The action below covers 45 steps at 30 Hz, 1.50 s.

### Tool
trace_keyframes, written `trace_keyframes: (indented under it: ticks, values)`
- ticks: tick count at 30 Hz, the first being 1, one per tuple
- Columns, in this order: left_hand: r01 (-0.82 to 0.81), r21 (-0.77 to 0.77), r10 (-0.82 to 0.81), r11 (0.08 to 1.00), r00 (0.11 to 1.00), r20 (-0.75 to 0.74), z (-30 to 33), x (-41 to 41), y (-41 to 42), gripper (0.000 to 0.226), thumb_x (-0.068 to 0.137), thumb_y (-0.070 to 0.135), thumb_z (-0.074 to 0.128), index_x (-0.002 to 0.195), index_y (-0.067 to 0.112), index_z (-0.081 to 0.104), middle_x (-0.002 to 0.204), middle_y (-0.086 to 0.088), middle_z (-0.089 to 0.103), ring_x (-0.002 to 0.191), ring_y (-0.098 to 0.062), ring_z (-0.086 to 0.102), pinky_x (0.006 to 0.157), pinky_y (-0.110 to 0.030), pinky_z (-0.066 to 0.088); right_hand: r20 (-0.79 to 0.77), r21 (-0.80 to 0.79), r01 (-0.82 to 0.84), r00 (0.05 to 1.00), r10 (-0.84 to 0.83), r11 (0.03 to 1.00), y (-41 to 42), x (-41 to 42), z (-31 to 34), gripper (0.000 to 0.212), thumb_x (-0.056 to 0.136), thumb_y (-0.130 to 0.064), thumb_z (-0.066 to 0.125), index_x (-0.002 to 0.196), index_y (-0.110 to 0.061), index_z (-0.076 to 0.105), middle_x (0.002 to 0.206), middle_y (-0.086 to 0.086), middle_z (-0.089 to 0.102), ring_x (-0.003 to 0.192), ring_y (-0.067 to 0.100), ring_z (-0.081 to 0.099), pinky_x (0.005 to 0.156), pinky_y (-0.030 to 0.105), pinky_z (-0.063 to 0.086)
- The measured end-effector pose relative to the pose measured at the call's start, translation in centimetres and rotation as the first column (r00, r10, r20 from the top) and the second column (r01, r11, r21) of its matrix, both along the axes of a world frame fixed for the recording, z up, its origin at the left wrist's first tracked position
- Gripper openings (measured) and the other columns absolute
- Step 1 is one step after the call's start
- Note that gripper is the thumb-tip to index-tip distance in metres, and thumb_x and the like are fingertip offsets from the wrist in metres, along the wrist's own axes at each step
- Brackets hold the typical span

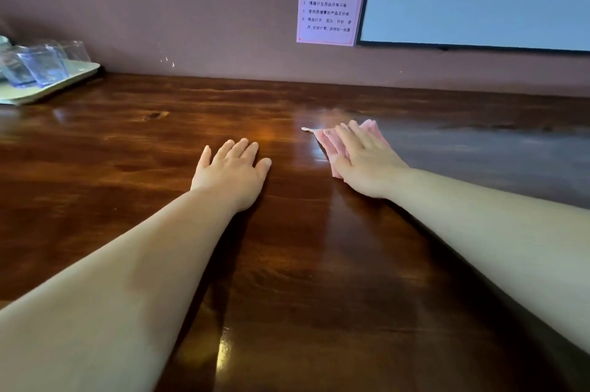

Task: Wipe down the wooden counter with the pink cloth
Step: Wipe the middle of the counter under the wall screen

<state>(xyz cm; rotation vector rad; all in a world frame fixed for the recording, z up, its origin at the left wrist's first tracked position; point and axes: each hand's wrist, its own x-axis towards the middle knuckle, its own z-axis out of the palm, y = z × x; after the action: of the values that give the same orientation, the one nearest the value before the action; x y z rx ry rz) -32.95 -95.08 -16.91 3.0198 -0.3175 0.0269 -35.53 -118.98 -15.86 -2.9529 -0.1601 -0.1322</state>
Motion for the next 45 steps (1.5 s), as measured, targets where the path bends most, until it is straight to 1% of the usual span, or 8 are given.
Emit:
trace_keyframes:
  ticks: [3, 7, 11, 18, 24, 29, 34, 45]
  values:
    - [-0.080, 0.038, 0.080, 0.996, 0.997, -0.006, 0.5, -0.8, -0.3, 0.059, 0.101, 0.052, 0.015, 0.154, 0.027, 0.011, 0.162, 0.005, 0.006, 0.149, -0.016, 0.000, 0.117, -0.049, -0.003, -0.127, -0.080, 0.074, 0.988, -0.084, 0.994, -1.5, -0.6, -1.0, 0.075, 0.087, -0.062, 0.003, 0.158, -0.039, 0.014, 0.169, 0.000, 0.005, 0.155, 0.024, 0.000, 0.123, 0.048, 0.009]
    - [-0.169, -0.118, 0.171, 0.979, 0.985, 0.009, 1.3, -3.7, -2.7, 0.061, 0.101, 0.051, 0.022, 0.154, 0.022, 0.013, 0.162, 0.004, 0.009, 0.149, -0.015, 0.002, 0.119, -0.046, 0.000, -0.173, -0.032, 0.016, 0.985, -0.021, 0.999, -2.8, 0.8, 1.4, 0.055, 0.105, -0.042, 0.014, 0.160, -0.039, 0.008, 0.169, -0.011, 0.001, 0.155, 0.017, -0.001, 0.122, 0.044, 0.008]
    - [-0.113, -0.162, 0.112, 0.980, 0.994, -0.015, 1.0, -6.5, -7.3, 0.063, 0.101, 0.051, 0.019, 0.155, 0.021, 0.007, 0.163, 0.003, 0.003, 0.149, -0.016, -0.002, 0.119, -0.043, -0.001, -0.231, -0.082, -0.109, 0.969, 0.087, 0.991, -3.0, -1.5, 0.0, 0.057, 0.102, -0.057, 0.006, 0.157, -0.048, -0.007, 0.169, -0.008, -0.009, 0.156, 0.019, -0.009, 0.123, 0.044, -0.003]
    - [-0.138, -0.039, 0.136, 0.990, 0.990, -0.039, -0.4, -8.1, -7.8, 0.063, 0.100, 0.053, 0.009, 0.155, 0.024, 0.003, 0.162, 0.007, -0.006, 0.148, -0.011, -0.009, 0.120, -0.040, -0.005, -0.212, -0.050, 0.016, 0.977, -0.026, 0.999, -5.8, 0.5, 0.7, 0.058, 0.105, -0.043, 0.012, 0.161, -0.036, -0.002, 0.170, -0.005, -0.005, 0.156, 0.019, -0.007, 0.125, 0.045, 0.001]
    - [-0.153, -0.032, 0.152, 0.988, 0.987, -0.047, -0.3, -8.0, -7.5, 0.064, 0.098, 0.056, 0.012, 0.155, 0.028, 0.005, 0.162, 0.010, -0.002, 0.148, -0.010, -0.006, 0.118, -0.039, -0.002, -0.105, 0.088, -0.395, 0.909, 0.403, 0.915, -9.1, -4.3, 0.2, 0.058, 0.103, -0.050, 0.024, 0.158, -0.048, 0.007, 0.166, -0.018, -0.001, 0.154, 0.010, -0.012, 0.122, 0.035, -0.003]
    - [-0.382, -0.029, 0.373, 0.924, 0.915, -0.154, 2.3, -5.7, -10.2, 0.068, 0.096, 0.059, 0.026, 0.151, 0.020, 0.023, 0.158, -0.001, 0.021, 0.144, -0.028, 0.022, 0.115, -0.052, 0.022, -0.213, -0.041, -0.326, 0.926, 0.310, 0.944, -9.6, -3.0, -0.5, 0.057, 0.104, -0.056, 0.009, 0.159, -0.044, -0.001, 0.169, -0.007, -0.011, 0.154, 0.012, -0.014, 0.124, 0.040, -0.006]
    - [-0.533, 0.150, 0.554, 0.833, 0.801, -0.229, 2.3, -4.2, -14.6, 0.077, 0.092, 0.066, 0.028, 0.153, 0.020, 0.014, 0.157, 0.000, 0.010, 0.144, -0.031, 0.010, 0.107, -0.070, 0.019, -0.217, -0.025, -0.095, 0.972, 0.087, 0.995, -9.1, 4.0, 1.3, 0.056, 0.107, -0.049, 0.005, 0.161, -0.037, 0.003, 0.169, 0.000, -0.011, 0.156, 0.020, -0.008, 0.126, 0.040, -0.001]
    - [-0.406, 0.143, 0.428, 0.903, 0.810, -0.401, 2.2, 1.6, -14.7, 0.094, 0.078, 0.084, 0.023, 0.152, 0.036, -0.010, 0.161, 0.000, -0.016, 0.147, -0.034, -0.014, 0.115, -0.062, 0.005, -0.230, -0.043, -0.104, 0.969, 0.091, 0.994, -11.9, 9.8, 0.8, 0.056, 0.106, -0.050, 0.008, 0.160, -0.038, 0.003, 0.169, -0.003, -0.013, 0.155, 0.018, -0.010, 0.124, 0.039, -0.004]
